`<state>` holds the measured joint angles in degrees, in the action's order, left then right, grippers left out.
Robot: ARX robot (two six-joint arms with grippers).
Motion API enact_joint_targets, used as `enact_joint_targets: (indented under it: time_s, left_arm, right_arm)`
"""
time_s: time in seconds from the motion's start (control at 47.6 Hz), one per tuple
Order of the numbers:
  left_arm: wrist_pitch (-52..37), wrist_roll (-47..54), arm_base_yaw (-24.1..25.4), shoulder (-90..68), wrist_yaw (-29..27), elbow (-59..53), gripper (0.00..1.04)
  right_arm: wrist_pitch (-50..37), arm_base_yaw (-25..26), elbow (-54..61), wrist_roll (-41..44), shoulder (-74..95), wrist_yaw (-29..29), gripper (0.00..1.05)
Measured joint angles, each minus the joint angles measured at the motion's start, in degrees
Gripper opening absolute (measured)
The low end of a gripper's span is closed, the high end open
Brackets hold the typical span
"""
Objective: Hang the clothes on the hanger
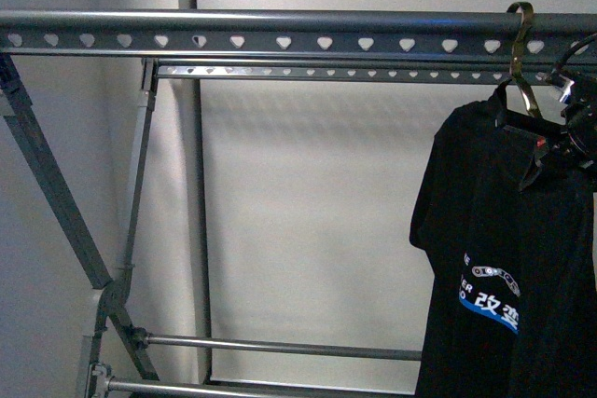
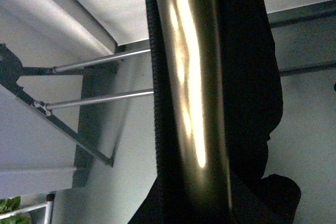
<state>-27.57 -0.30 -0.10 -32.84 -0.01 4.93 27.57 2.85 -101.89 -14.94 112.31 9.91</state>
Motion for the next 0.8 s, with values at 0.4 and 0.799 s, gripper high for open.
enact_joint_targets:
  time_s: [0.4,0.799]
  left_arm:
    - [5.53,0.17,0.00,10.78,-0.17,-3.89,0.04]
    - [12.83,0.20,0.00,18.36,-0.07,-3.91,0.04]
  right_arm:
    - [-38.69,-2.43,33.59,8.57,-17.11,-8.46,0.59]
    - [-55.28,-2.25,72.91,12.76,-66.60,-8.87,0.92]
